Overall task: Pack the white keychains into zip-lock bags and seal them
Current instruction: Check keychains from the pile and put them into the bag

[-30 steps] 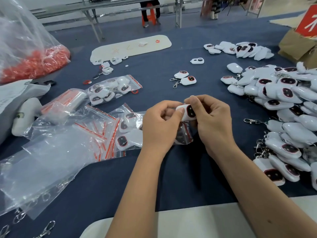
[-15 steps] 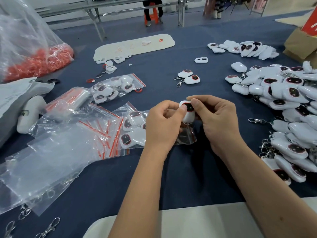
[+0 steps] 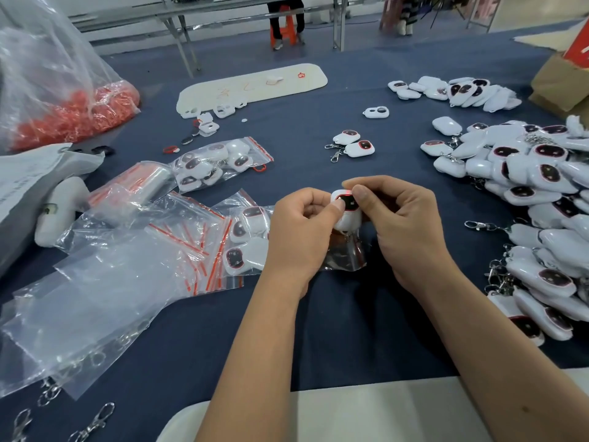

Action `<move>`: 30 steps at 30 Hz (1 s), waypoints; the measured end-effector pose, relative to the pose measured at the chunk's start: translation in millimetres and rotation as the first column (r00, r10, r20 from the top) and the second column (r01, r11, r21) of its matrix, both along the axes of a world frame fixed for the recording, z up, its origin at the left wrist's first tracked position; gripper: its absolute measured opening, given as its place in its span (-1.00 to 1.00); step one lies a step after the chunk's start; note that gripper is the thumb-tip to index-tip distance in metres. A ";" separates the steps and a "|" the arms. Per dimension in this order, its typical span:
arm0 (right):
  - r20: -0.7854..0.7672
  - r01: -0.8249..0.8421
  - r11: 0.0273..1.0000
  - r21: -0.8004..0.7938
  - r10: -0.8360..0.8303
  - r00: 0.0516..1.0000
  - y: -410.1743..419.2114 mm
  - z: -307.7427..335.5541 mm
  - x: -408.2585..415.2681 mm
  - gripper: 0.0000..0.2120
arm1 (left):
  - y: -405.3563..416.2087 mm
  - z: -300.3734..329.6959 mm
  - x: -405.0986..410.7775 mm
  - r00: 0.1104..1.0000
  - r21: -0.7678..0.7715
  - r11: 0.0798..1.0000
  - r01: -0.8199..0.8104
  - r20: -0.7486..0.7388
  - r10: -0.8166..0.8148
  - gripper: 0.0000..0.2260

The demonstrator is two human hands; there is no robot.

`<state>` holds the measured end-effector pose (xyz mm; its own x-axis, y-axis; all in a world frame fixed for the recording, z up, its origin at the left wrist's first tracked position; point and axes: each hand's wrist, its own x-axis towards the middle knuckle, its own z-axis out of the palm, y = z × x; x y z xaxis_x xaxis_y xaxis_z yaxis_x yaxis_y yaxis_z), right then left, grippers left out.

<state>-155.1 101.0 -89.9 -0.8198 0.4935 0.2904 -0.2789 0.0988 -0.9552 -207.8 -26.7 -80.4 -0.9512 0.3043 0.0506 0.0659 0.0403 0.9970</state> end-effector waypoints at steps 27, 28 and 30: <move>0.133 -0.005 0.998 0.057 -0.003 0.991 -0.5 1.0 1.0 -0.81 | 4.6 -2.4 2.3 0.997 -0.066 0.997 -0.039 -0.076 0.034 -0.93; 0.134 -0.012 0.999 0.046 0.006 0.991 -0.5 1.3 1.0 -0.81 | 5.0 -2.7 2.5 0.995 -0.070 0.996 -0.049 -0.086 0.043 -0.93; 0.133 -0.029 0.999 0.020 0.026 0.991 -0.5 1.7 1.0 -0.83 | 5.7 -3.7 2.0 0.992 -0.068 0.995 -0.080 -0.106 0.072 -0.94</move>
<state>-154.0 100.5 -88.3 -0.8651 0.4649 0.1883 -0.1525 0.1139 -0.9817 -205.8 -21.0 -84.1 -0.9626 0.2376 0.1302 0.1622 0.1202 0.9794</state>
